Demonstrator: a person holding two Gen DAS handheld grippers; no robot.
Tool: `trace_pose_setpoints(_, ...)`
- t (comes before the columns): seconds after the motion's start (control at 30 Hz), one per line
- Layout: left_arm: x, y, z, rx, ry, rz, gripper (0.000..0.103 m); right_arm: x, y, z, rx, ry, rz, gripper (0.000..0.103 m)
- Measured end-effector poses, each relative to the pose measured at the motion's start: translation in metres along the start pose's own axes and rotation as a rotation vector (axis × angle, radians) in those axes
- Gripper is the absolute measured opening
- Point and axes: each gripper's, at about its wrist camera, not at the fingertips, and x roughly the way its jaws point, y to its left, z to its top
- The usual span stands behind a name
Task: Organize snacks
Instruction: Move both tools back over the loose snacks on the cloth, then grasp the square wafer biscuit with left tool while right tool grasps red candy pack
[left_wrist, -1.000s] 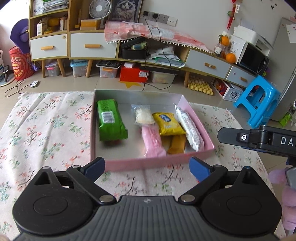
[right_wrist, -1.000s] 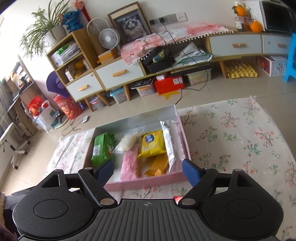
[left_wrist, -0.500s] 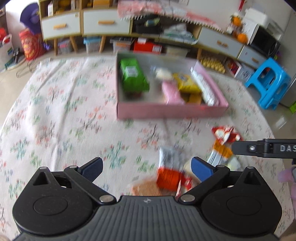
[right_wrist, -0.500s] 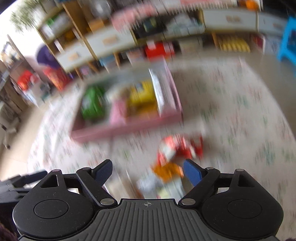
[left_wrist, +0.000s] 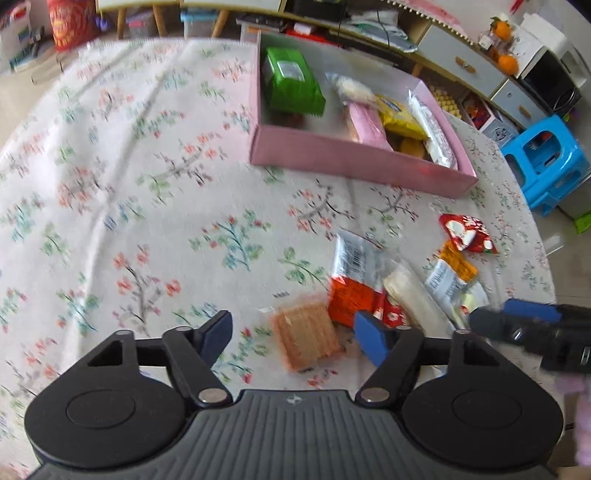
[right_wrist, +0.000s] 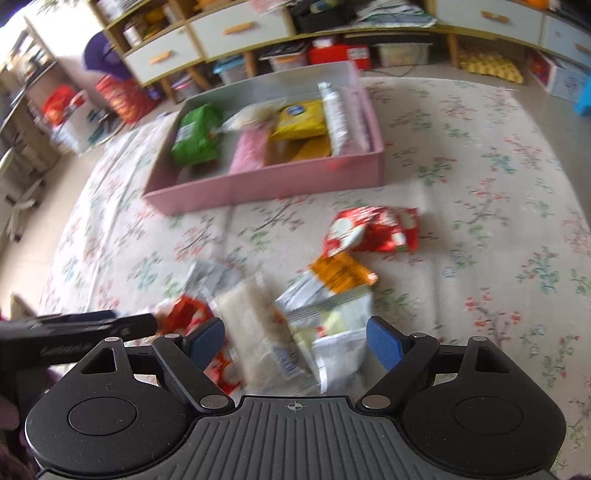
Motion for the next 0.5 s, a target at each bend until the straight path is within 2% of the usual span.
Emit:
trace_pose_setpoints(0.17, 0.008, -0.001, -0.004, -0.030, 0.036, -0.011, 0.046, 0.003, 0.019, -0.006, -0.083, 0.036, 0.113, 0.086)
trace_pose_setpoints(0.3, 0.005, 0.000, -0.004, -0.016, 0.026, 0.003, 0.037, 0.004, 0.034, -0.009, -0.141, 0.031, 0.158, 0.084)
trace_pose_setpoints(0.43, 0.001, 0.005, -0.004, -0.003, 0.020, 0.016, 0.036, 0.007, 0.041, -0.009, -0.167, 0.033, 0.193, 0.064)
trace_pose_setpoints(0.5, -0.002, 0.008, -0.005, 0.017, 0.009, 0.040, 0.036, 0.009, 0.045, -0.009, -0.174, 0.041, 0.207, 0.058)
